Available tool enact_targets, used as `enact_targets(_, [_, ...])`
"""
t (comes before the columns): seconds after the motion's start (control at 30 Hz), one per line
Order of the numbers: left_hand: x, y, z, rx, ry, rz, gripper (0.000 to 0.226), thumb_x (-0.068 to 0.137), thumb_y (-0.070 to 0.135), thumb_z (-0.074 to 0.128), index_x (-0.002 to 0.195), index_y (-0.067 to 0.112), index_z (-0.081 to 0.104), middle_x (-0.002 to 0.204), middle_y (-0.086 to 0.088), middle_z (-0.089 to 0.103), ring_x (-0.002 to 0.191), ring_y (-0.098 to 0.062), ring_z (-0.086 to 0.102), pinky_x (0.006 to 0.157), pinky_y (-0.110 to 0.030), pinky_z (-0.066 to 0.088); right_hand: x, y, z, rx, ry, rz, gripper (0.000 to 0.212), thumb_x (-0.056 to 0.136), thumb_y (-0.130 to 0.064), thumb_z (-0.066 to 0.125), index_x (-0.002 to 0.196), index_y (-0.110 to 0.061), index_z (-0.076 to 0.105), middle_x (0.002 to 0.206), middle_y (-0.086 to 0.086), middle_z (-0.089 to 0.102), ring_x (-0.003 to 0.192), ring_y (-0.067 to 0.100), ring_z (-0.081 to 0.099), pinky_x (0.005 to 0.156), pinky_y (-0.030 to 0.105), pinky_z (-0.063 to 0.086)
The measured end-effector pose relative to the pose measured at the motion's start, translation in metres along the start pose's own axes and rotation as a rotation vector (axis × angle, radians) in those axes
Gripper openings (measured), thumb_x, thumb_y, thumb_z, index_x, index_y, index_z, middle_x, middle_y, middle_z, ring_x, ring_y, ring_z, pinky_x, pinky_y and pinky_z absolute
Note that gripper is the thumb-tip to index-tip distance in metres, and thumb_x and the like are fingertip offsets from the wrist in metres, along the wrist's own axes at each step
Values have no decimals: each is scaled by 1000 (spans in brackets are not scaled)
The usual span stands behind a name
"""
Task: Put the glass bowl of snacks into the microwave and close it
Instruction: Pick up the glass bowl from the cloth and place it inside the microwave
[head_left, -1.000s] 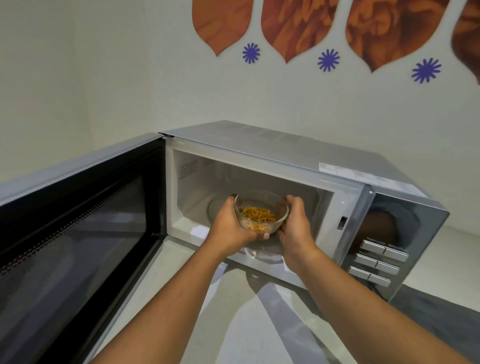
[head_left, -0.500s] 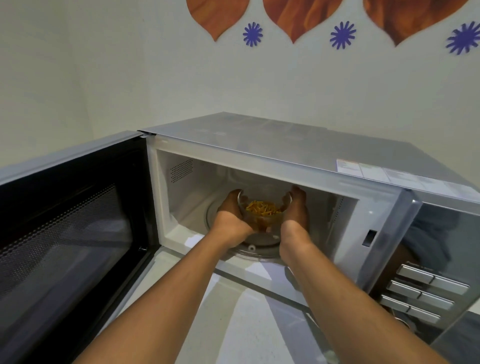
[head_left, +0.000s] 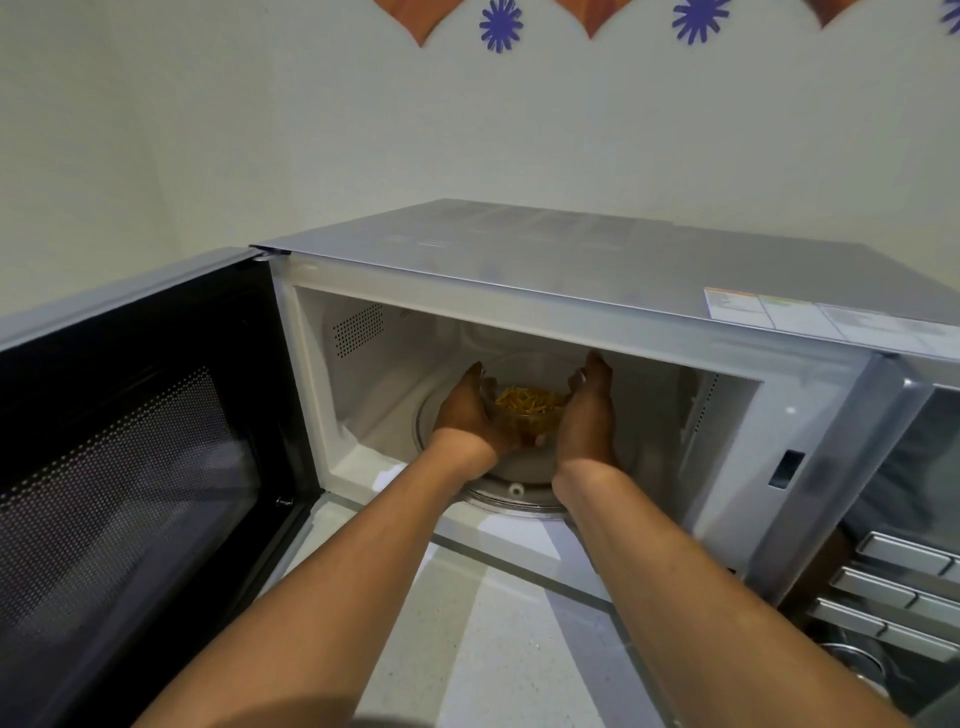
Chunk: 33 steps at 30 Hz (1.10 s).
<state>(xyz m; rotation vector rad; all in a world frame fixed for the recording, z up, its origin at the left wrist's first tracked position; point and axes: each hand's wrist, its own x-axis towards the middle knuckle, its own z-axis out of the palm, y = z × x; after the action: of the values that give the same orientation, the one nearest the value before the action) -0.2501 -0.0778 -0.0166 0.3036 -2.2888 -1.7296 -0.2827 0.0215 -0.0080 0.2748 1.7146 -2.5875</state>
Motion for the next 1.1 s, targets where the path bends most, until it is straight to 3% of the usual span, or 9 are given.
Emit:
enact_targets(0.1, [2,-1,1,-102,-20,-42,101,73,3,78,152,16,17,152,-8,35,136,-28,39,112,-45,34,3,3,0,8,1,3,61,89,-61,36,141,-32,48,137,-2,50,109,19,48,56,28,40])
enact_targets(0.27, [2,-2,3,-20,-20,-30,113,63,9,88,152,14,17,151,-10,38,137,-31,40,110,-47,38,7,8,-1,24,8,34,66,85,-65,36,141,-33,47,130,-4,50,107,21,49,57,31,42])
enact_targets(0.37, [4,-3,2,9,-5,-30,110,65,12,86,151,14,18,151,-12,39,137,-32,41,111,-45,38,8,9,-1,30,7,59,74,78,-70,39,141,-33,48,134,-6,51,112,23,51,67,34,45])
enact_targets(0.5, [5,-2,0,92,15,-3,101,65,22,87,147,14,29,146,-12,47,133,-32,46,109,-46,41,10,10,0,11,4,44,72,81,-70,37,141,-32,48,127,-5,50,108,21,50,59,33,44])
enact_targets(0.63, [5,-1,-1,112,23,4,98,63,23,88,145,15,34,143,-9,51,130,-31,50,106,-45,43,12,11,1,-22,14,32,76,74,-73,37,137,-33,51,126,-6,53,112,22,53,77,37,48])
enact_targets(0.8, [5,-1,1,99,12,27,95,64,22,88,143,17,34,142,-8,51,128,-29,51,105,-38,43,12,11,1,-15,12,22,68,77,-69,40,132,-31,57,125,-1,59,110,23,58,66,32,46])
enact_targets(0.97, [5,-2,1,60,6,26,97,53,28,90,137,22,42,135,-2,57,122,-24,55,98,-33,47,11,13,4,-67,40,-31,58,67,-75,39,107,-39,62,118,-4,61,114,23,58,100,46,47])
enact_targets(1.03, [4,-1,1,63,1,32,102,48,31,91,138,23,42,132,0,58,118,-22,57,93,-30,48,11,14,3,-103,61,-57,83,60,-82,37,129,-39,54,134,-2,58,124,27,53,107,51,40])
enact_targets(1.1, [3,2,2,77,16,20,114,49,34,91,145,24,32,139,-2,52,122,-24,53,97,-33,46,7,12,2,-142,78,-89,102,59,-82,35,150,-35,29,153,2,42,136,31,42,111,53,34])
